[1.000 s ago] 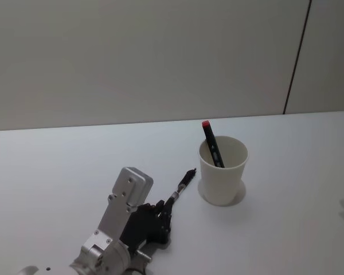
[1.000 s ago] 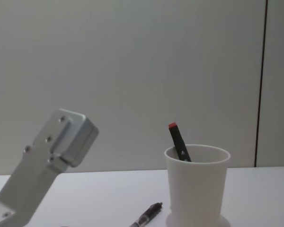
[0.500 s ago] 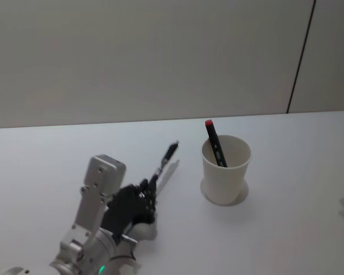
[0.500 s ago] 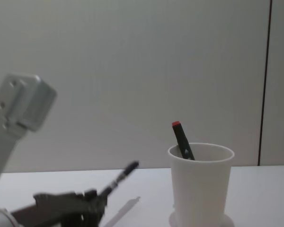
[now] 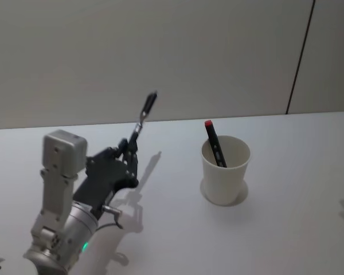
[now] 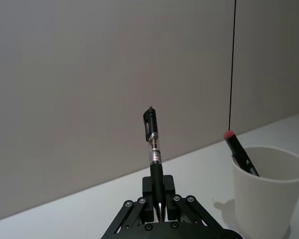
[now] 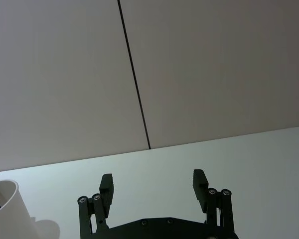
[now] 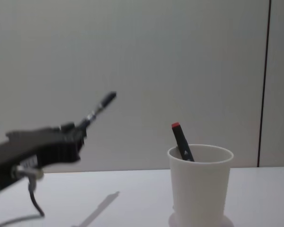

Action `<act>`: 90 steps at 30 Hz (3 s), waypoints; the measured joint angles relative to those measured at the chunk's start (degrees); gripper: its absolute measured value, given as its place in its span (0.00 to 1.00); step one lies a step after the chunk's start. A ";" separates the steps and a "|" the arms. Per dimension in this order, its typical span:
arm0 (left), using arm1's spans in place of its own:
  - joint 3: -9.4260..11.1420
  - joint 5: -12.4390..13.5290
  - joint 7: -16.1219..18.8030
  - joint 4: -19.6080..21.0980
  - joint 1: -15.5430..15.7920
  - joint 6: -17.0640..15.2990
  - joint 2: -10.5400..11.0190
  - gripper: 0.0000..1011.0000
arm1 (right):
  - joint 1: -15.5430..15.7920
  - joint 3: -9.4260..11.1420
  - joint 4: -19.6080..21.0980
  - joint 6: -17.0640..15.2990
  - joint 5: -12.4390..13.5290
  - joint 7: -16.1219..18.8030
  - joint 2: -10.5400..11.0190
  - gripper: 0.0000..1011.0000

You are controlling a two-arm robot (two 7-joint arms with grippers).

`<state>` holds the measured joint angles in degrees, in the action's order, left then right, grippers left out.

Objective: Place the pen into the pen holder.

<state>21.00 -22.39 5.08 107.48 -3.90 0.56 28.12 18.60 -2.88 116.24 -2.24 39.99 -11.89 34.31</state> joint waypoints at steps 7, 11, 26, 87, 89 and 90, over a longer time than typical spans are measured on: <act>-1.38 -0.34 0.14 1.75 0.34 4.35 0.27 0.13 | -0.05 0.00 0.00 0.00 0.00 0.00 -0.03 0.99; -2.23 -0.40 -0.20 2.68 0.92 7.05 0.26 0.13 | -0.51 0.01 0.16 -0.33 0.49 0.42 -0.31 0.99; -4.81 -0.51 -3.08 4.63 4.19 14.69 -1.05 0.13 | -4.09 -0.54 2.40 -3.88 7.23 4.25 -2.73 0.99; -7.76 3.27 -7.83 7.58 5.29 17.91 -1.79 0.13 | -31.86 -9.51 2.92 -24.43 35.74 4.82 -18.13 0.99; -7.78 3.51 -8.06 7.60 5.36 17.73 -2.05 0.13 | -33.29 -10.03 2.36 -25.31 36.36 4.37 -19.00 0.99; -7.78 3.51 -8.06 7.60 5.36 17.73 -2.05 0.13 | -33.29 -10.03 2.36 -25.31 36.36 4.37 -19.00 0.99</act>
<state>13.22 -18.88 -2.98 115.08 1.46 18.29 26.07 -14.68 -12.91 118.61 -27.55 76.34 -7.52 15.31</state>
